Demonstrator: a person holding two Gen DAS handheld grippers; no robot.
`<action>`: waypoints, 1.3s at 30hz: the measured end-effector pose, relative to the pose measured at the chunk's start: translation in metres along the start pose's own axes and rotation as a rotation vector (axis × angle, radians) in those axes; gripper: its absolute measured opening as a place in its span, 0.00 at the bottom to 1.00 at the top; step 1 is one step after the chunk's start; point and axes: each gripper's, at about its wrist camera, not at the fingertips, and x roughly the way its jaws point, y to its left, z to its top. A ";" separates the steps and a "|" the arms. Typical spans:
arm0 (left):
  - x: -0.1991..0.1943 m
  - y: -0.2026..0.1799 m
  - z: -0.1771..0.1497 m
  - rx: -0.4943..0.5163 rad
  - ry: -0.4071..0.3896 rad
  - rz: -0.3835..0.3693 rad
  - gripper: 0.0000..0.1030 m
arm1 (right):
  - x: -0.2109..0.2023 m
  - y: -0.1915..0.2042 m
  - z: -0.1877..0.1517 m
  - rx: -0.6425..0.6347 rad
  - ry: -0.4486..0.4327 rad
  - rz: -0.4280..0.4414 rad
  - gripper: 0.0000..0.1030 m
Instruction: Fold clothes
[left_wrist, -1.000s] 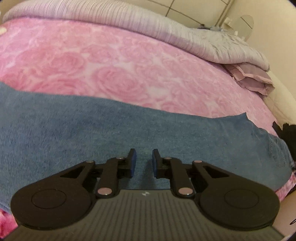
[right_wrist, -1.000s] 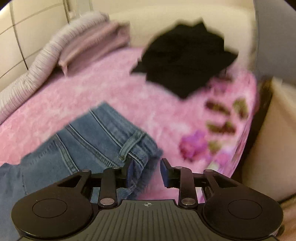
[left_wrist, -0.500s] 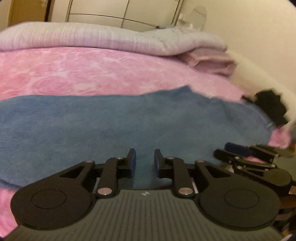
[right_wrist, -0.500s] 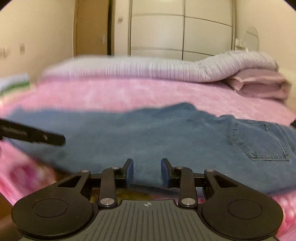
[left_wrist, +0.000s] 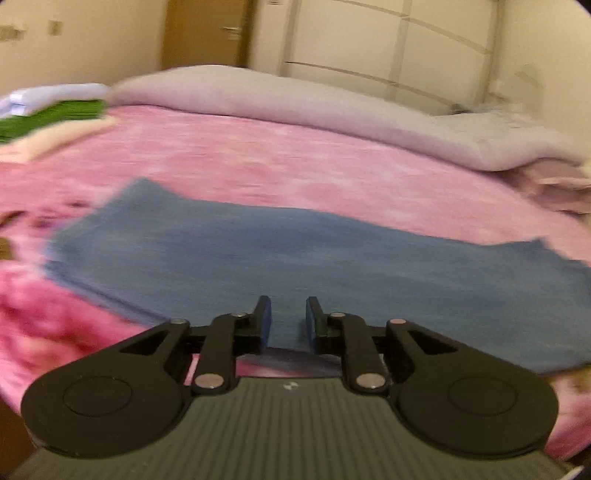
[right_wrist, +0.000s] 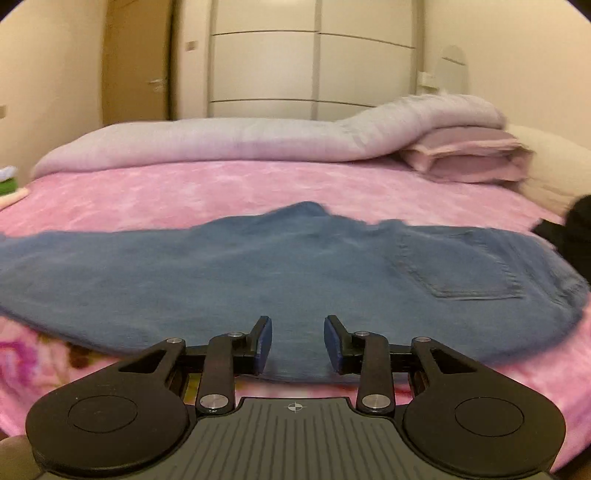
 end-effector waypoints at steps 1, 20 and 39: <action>0.001 0.011 0.002 -0.011 0.004 0.018 0.06 | 0.006 0.004 -0.002 -0.011 0.022 0.010 0.34; -0.010 0.105 0.036 -0.368 0.038 0.184 0.21 | -0.036 -0.035 0.010 0.305 0.056 -0.079 0.36; -0.016 0.122 0.021 -0.301 -0.028 0.179 0.06 | -0.025 -0.049 -0.002 0.371 0.086 -0.091 0.36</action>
